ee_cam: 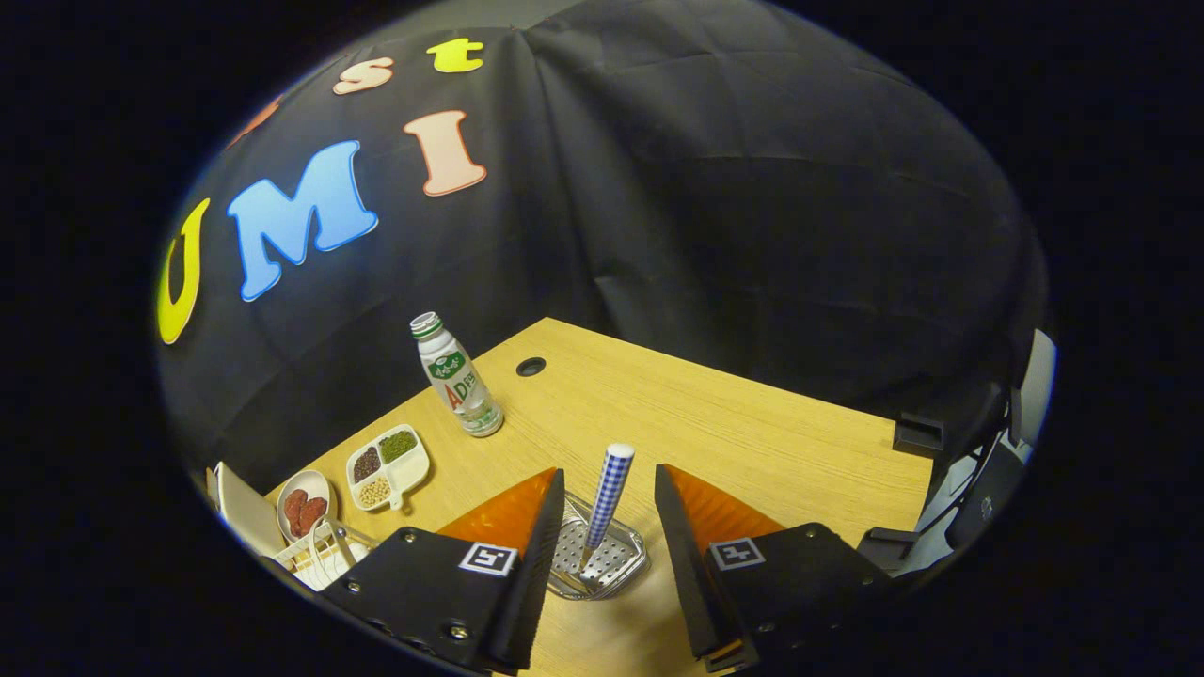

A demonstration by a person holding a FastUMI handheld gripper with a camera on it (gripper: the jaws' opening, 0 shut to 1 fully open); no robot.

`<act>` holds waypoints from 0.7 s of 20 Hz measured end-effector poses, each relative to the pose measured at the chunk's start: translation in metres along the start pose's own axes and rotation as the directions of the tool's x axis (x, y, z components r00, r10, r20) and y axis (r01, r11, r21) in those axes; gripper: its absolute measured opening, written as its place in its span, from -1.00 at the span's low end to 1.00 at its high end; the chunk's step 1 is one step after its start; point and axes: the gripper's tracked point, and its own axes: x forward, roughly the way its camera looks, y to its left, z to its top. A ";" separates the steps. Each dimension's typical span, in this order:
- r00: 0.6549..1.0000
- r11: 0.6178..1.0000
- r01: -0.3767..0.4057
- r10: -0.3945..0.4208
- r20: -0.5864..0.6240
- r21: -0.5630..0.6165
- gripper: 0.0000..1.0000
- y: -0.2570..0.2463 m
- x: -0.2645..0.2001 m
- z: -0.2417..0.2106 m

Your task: Take the plate from the dish rack, then take the spoon from the basket and place it into the plate.

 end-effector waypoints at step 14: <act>0.997 0.996 -0.082 0.082 -0.010 -0.020 -0.79 0.029 0.017 0.005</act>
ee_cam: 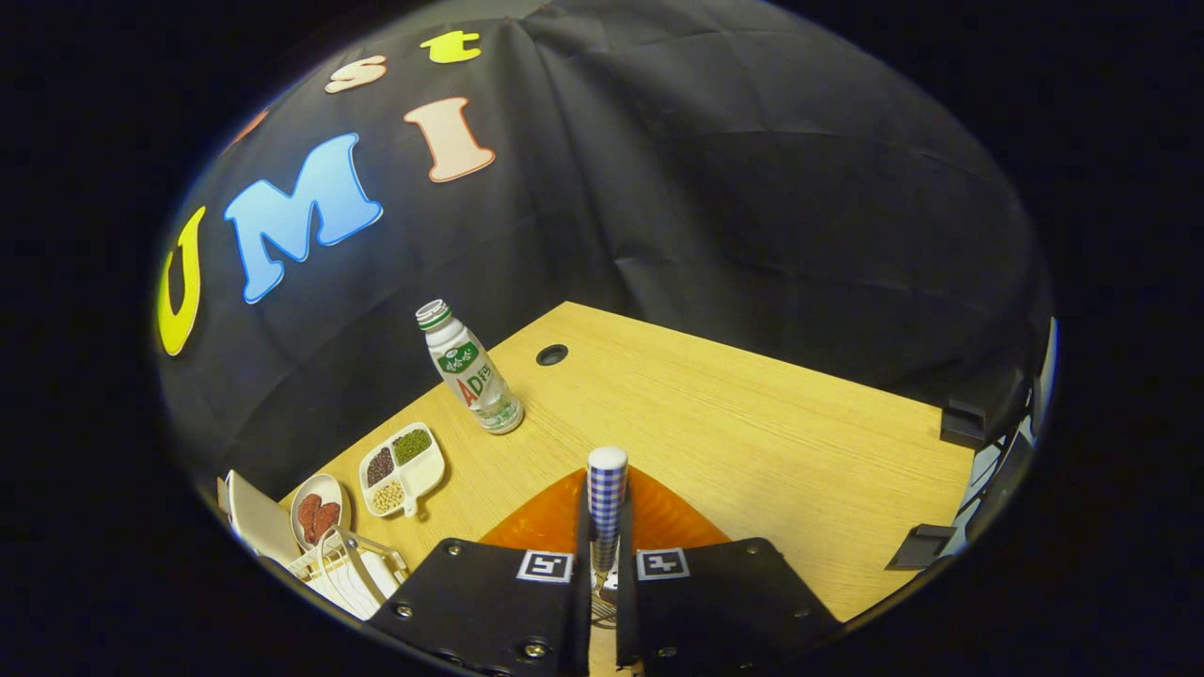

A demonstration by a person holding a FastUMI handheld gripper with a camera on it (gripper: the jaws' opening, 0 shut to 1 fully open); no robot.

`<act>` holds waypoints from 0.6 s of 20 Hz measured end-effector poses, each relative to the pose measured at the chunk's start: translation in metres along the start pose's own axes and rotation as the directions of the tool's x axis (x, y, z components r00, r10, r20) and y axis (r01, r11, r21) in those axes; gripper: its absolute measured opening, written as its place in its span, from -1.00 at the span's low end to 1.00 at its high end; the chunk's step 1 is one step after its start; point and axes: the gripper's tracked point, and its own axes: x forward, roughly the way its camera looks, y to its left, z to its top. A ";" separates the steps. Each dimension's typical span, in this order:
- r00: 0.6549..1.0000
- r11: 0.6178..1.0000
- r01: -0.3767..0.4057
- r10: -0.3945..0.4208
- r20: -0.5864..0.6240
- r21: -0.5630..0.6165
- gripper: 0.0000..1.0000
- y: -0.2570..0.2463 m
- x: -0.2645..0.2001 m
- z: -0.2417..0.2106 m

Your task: Take the plate from the dish rack, then take the spoon from the basket and place it into the plate.

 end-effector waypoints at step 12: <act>0.975 0.964 -0.008 0.067 0.213 -0.267 -0.79 0.039 -0.094 0.071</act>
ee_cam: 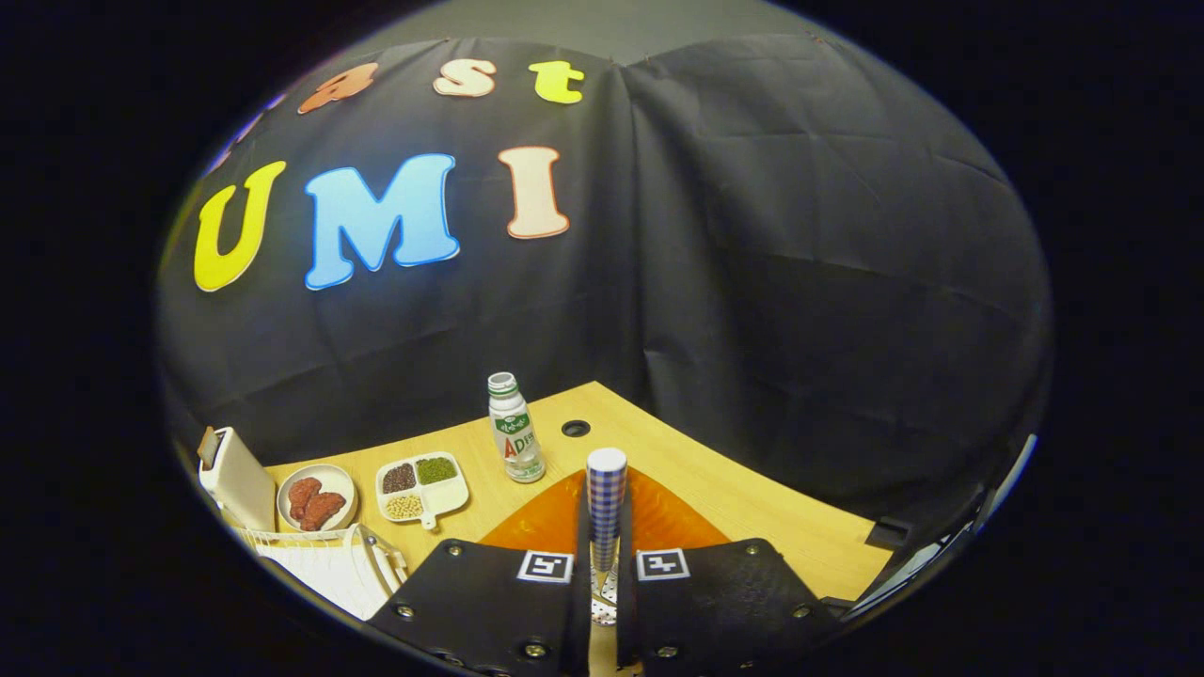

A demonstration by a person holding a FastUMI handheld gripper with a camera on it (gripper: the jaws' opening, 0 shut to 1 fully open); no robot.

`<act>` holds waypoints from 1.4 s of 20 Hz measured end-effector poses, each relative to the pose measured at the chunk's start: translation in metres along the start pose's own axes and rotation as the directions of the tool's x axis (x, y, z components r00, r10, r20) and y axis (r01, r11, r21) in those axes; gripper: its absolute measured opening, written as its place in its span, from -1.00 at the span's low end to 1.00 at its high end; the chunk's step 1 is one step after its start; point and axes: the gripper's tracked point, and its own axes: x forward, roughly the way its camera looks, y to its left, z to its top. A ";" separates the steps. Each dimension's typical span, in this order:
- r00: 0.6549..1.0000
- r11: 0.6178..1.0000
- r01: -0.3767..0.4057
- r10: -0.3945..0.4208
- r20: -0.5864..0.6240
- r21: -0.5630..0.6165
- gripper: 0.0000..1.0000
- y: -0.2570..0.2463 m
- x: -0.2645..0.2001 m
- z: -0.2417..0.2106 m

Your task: Take the plate from the dish rack, then take the spoon from the basket and place it into the plate.

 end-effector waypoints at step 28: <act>0.825 0.785 -0.561 0.508 -0.245 -0.262 -0.79 0.168 -0.233 -0.201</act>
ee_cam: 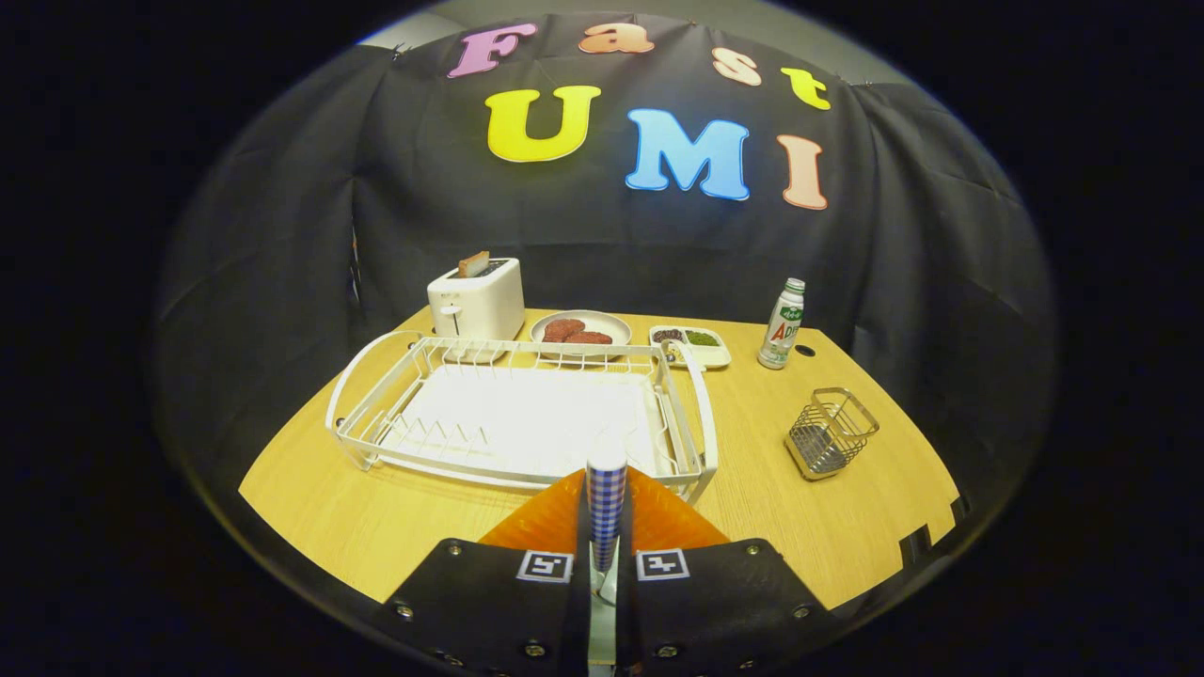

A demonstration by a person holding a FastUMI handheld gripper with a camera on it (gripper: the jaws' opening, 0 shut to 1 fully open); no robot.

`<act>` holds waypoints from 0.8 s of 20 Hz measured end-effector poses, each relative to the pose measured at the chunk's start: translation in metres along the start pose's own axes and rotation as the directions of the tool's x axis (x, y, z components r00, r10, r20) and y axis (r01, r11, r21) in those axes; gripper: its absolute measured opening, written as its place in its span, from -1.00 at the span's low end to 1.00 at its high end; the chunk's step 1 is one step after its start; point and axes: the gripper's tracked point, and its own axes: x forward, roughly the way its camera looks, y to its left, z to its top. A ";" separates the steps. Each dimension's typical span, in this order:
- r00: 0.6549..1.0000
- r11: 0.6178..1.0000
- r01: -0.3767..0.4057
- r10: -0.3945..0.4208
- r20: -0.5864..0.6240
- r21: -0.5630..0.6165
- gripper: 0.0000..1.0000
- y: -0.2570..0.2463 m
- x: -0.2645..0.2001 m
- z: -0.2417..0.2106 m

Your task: Take the plate from the dish rack, then take the spoon from the basket and place it into the plate.

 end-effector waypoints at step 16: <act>0.999 0.999 -0.037 0.039 -0.037 0.033 -0.28 -0.008 0.006 -0.014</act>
